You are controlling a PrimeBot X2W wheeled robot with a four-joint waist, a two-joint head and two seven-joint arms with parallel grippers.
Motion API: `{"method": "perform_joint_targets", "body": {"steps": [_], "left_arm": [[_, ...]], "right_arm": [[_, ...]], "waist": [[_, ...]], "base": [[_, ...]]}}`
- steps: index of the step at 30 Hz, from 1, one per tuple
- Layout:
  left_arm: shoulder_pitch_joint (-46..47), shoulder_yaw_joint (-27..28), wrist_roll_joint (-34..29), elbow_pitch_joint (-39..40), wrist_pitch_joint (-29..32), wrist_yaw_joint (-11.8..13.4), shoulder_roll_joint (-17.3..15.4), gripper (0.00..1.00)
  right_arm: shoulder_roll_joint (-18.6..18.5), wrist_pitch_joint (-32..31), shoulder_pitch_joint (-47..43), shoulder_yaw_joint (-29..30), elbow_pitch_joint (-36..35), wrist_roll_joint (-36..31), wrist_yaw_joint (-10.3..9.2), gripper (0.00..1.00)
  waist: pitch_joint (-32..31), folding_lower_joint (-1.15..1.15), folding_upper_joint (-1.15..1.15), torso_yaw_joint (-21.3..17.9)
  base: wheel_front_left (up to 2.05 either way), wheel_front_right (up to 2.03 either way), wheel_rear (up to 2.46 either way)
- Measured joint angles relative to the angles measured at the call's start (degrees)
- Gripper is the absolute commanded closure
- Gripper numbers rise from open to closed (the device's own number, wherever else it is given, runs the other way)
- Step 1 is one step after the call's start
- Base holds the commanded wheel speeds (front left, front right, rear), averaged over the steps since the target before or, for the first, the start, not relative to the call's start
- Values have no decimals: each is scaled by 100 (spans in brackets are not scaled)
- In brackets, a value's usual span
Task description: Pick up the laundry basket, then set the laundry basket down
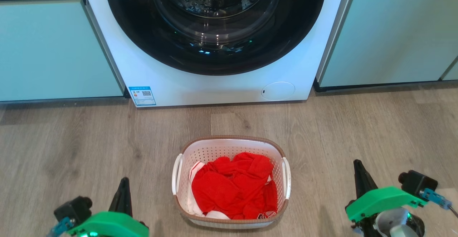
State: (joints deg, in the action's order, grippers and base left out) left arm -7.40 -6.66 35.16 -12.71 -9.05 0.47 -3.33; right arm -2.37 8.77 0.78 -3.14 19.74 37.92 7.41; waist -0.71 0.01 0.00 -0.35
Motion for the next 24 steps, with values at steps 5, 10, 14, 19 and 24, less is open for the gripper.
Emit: {"method": "perform_joint_targets", "body": {"steps": [5,10,14,19,24], "left_arm": [[85,32,403,-24,101,-52,-2,100],[127,120,737,-55,180,-89,-2,100],[195,159,936,-58,197,-110,-5,100],[201,186,1261,-68,294,-153,-5,100],[293,210,1602,-90,365,-205,-7,100]], "right_arm": [[-1,-81,2,74,-21,376,0,100],[-3,-170,4,123,-29,692,0,100],[-4,-222,5,145,-38,880,0,100],[-5,-282,9,185,-58,1192,0,100],[-7,-366,14,246,-88,1506,0,100]], "waist": [[6,0,0,2],[11,0,0,4],[15,0,0,5],[20,0,0,8],[25,0,0,10]], "base": [[0,0,0],[0,0,0],[0,0,0],[0,0,0],[0,0,0]]}}
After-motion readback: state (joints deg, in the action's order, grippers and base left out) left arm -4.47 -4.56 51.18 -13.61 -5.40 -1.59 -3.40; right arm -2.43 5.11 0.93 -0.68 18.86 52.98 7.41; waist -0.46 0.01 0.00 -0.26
